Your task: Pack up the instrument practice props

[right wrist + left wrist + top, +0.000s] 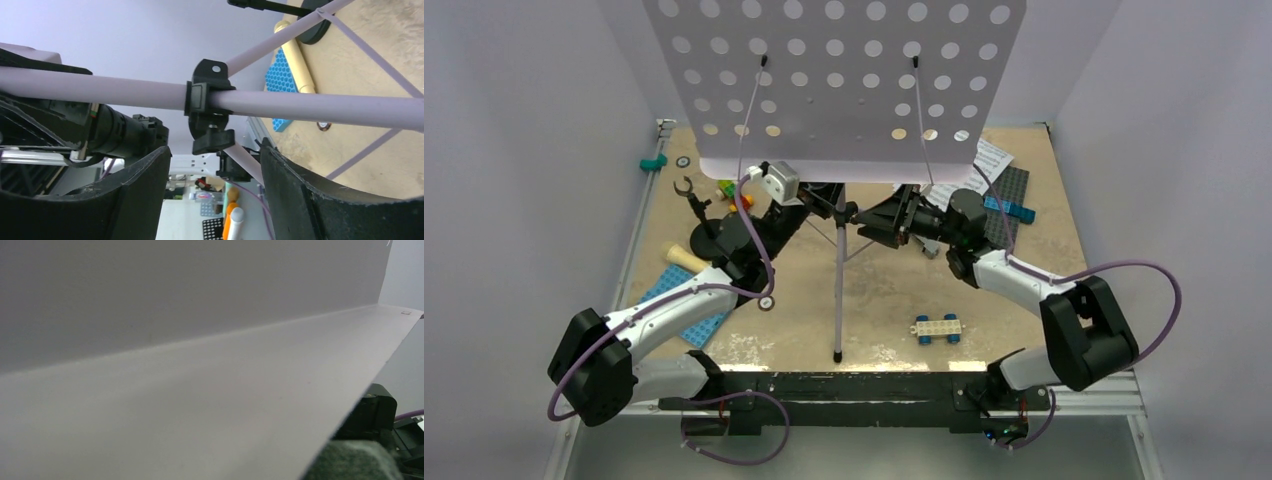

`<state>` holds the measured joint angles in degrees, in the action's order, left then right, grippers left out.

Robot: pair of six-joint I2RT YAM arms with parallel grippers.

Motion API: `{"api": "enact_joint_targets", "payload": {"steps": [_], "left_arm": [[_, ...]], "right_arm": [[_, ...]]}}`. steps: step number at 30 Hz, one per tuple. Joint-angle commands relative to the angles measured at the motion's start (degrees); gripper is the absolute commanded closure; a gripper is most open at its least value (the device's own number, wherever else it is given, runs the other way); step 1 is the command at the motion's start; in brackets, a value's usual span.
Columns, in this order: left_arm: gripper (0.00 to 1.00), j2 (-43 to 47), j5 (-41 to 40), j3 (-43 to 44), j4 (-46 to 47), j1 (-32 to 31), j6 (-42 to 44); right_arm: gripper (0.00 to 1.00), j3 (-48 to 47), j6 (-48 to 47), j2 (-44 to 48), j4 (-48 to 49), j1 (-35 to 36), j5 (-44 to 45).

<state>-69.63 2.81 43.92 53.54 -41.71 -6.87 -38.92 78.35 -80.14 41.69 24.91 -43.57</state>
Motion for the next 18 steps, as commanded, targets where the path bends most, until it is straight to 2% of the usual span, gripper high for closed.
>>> {"api": "enact_joint_targets", "payload": {"steps": [1,8,13,15,18], "left_arm": [[1.00,-1.7,4.0,-1.6,-6.7,-1.8,-0.5],[1.00,-1.9,3.0,-2.0,-6.8,-2.1,1.1],[1.00,-1.7,2.4,-2.5,-7.0,-2.1,2.0],[1.00,-1.5,2.2,-2.8,-7.0,-2.1,2.1],[1.00,-1.0,2.0,-3.5,-7.2,-2.1,2.2]], "right_arm": [[0.31,-4.8,4.8,-0.8,4.3,0.0,-3.4],[0.47,-7.2,5.8,-3.2,3.9,0.0,-4.4],[0.54,-9.0,4.2,-4.2,0.8,0.0,-5.6],[0.61,-9.8,3.2,-4.3,-0.4,0.0,-5.9],[0.76,-11.7,-0.7,-4.1,-5.0,0.0,-6.4]]}}
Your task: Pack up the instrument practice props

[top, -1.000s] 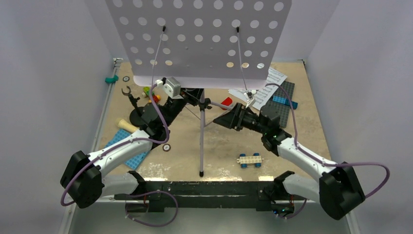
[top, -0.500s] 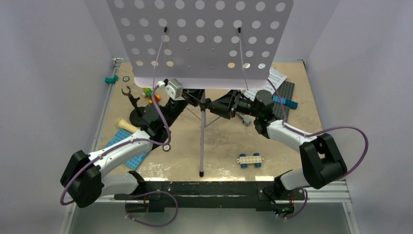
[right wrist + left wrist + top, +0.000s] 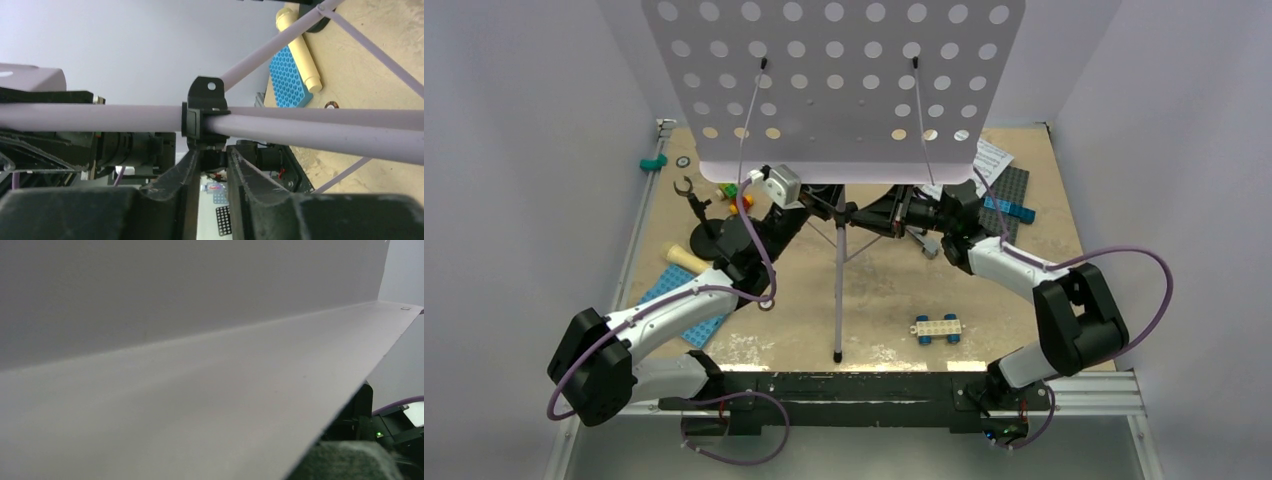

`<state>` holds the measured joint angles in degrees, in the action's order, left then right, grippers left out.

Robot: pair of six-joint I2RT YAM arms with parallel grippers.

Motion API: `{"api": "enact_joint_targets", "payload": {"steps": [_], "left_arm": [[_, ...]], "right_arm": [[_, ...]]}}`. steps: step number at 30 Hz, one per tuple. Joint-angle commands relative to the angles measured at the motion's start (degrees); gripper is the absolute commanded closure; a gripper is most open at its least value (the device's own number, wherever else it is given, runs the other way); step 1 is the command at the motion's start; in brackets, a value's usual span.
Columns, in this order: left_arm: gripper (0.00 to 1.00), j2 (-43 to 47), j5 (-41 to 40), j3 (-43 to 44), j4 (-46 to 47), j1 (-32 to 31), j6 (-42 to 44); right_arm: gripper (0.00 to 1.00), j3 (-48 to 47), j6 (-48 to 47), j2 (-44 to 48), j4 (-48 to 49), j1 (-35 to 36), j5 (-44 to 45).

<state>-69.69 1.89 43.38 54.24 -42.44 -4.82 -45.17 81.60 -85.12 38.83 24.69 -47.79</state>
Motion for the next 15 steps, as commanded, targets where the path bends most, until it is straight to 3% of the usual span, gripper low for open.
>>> {"api": "enact_joint_targets", "payload": {"steps": [1,4,11,15], "left_arm": [[1.00,-0.9,2.9,-3.0,-8.1,-1.4,0.2],[1.00,-1.0,2.8,-3.2,-8.6,-1.3,0.3],[1.00,-1.7,2.5,-2.9,-8.8,-1.3,-0.1],[1.00,-2.6,2.1,-2.8,-8.8,-1.3,-0.4]], "right_arm": [[0.82,-6.4,-6.7,1.4,-4.9,0.2,-1.9],[1.00,-9.8,-18.1,2.9,-15.3,0.5,-0.2],[1.00,-11.5,-44.7,7.9,-29.3,3.7,12.2],[1.00,-4.4,-61.2,13.6,-24.0,10.1,27.3]]}}
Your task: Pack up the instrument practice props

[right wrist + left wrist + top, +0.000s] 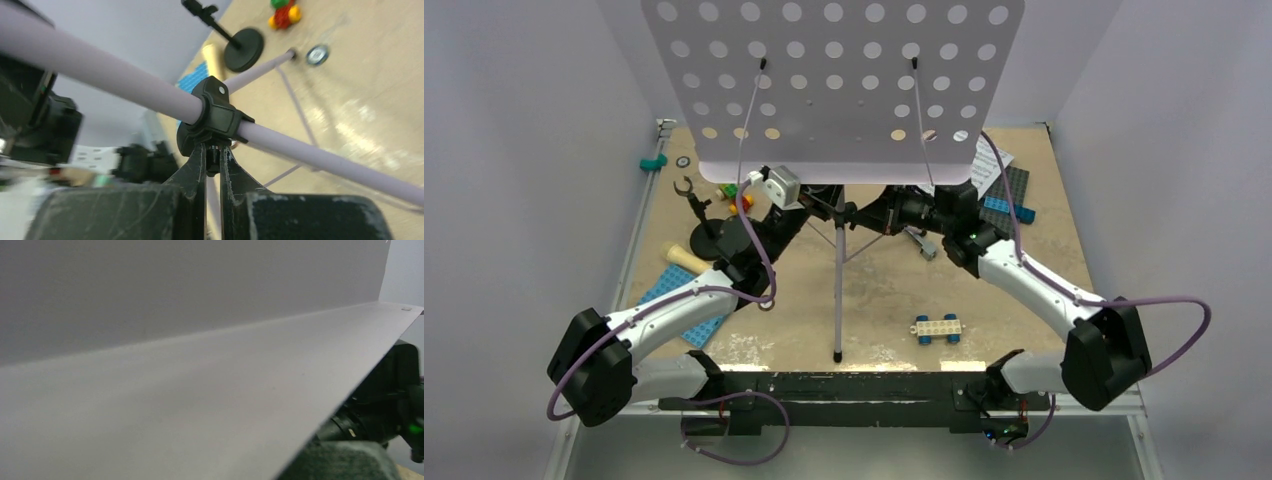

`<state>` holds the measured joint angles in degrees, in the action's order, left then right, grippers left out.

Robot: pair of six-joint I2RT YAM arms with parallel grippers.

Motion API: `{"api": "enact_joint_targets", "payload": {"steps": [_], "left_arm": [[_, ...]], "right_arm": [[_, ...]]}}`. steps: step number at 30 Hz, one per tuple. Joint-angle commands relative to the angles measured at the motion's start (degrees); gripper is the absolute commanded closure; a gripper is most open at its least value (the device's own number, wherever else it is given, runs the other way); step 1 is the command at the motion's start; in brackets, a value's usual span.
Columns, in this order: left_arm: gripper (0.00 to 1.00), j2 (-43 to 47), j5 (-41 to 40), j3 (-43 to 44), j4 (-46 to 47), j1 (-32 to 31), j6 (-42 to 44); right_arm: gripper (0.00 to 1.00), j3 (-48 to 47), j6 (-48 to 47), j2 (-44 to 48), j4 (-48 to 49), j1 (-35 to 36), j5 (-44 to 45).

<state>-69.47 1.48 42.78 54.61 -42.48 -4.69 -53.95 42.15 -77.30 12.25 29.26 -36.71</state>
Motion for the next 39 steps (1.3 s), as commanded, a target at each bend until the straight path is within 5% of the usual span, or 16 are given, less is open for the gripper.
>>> {"api": "enact_joint_targets", "payload": {"steps": [1,6,14,15,20,24,31,39], "left_arm": [[1.00,-3.1,2.4,-2.2,-9.2,-1.3,-0.7],[1.00,-4.3,2.3,-2.6,-8.4,-1.3,-2.0],[1.00,-5.3,2.2,-2.7,-7.4,-1.3,-2.7],[1.00,-5.2,2.1,-2.7,-7.3,-1.3,-2.7],[1.00,-4.0,1.1,-2.3,-6.8,-1.3,-2.2],[1.00,-3.2,1.1,-1.6,-7.2,-1.3,-1.5],[1.00,-4.9,0.1,-1.7,-12.8,-1.3,-2.3],[1.00,-4.9,-2.6,-6.0,-16.9,-1.7,-4.7]], "right_arm": [[1.00,7.3,-25.3,7.4,6.4,7.1,19.7],[1.00,19.4,-40.5,13.2,19.7,14.5,33.7],[1.00,23.3,-57.5,14.3,26.3,24.3,48.7],[0.99,23.0,-57.0,14.6,25.4,24.4,49.4],[0.50,17.9,-49.0,17.8,11.7,24.4,50.6],[0.35,17.5,-42.8,20.8,6.3,24.4,52.0],[0.33,23.7,-36.8,30.8,5.0,24.4,51.5],[0.34,33.5,-35.3,31.8,17.8,24.4,52.1]]}}
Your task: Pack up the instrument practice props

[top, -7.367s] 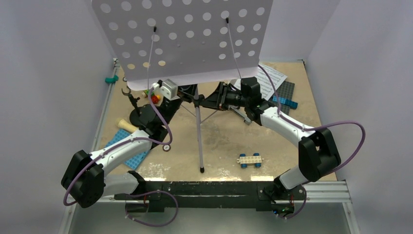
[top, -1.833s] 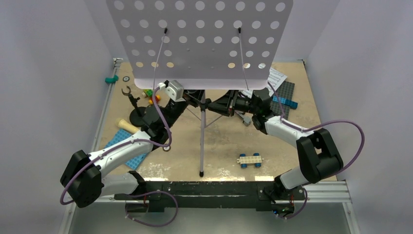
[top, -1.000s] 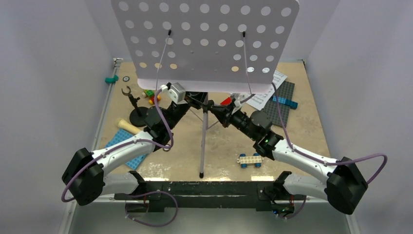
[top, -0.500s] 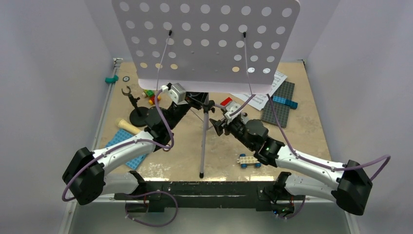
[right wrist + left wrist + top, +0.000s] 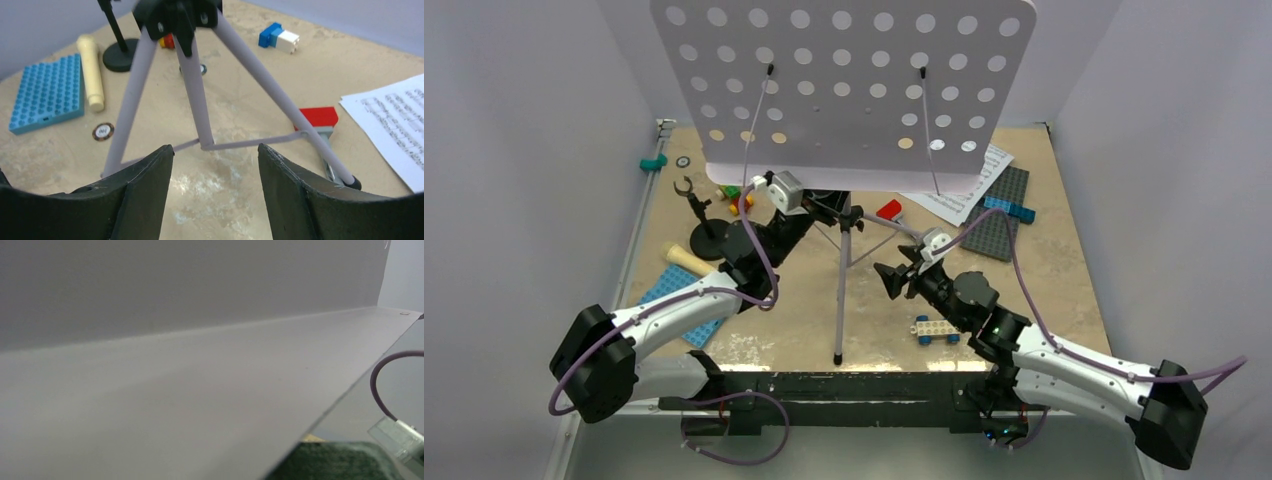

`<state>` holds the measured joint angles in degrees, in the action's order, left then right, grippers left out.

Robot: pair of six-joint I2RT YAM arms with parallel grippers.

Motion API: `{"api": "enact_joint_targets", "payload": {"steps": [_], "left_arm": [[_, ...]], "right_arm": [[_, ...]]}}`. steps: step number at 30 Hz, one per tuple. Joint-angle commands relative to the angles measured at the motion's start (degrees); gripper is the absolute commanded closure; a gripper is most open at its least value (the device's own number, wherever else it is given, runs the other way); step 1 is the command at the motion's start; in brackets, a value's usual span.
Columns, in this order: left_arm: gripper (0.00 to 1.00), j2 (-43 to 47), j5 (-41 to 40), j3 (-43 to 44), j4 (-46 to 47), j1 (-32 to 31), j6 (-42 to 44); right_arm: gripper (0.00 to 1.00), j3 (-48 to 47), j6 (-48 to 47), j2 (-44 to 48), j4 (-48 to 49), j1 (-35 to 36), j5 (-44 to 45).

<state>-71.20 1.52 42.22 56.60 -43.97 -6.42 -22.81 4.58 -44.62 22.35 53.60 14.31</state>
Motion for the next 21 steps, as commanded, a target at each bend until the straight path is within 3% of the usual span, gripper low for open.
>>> {"api": "enact_joint_targets", "payload": {"steps": [1,9,15,21], "left_arm": [[1.00,-3.4,-3.0,-5.9,-19.2,-0.2,-3.1],[1.00,-3.1,-6.0,-9.8,-19.6,-1.3,-6.5],[1.00,-2.8,-9.2,-14.2,-18.4,-2.9,-9.0],[1.00,-2.7,-11.7,-17.7,-15.5,-3.6,-11.0]], "right_arm": [[0.34,2.4,2.4,-1.7,8.6,0.0,1.0],[0.35,3.4,3.1,-7.9,18.7,0.0,-1.4],[0.31,-1.2,7.4,-8.5,16.3,-0.4,-2.0],[0.30,-4.8,15.9,-8.2,15.2,-2.7,-9.1]]}}
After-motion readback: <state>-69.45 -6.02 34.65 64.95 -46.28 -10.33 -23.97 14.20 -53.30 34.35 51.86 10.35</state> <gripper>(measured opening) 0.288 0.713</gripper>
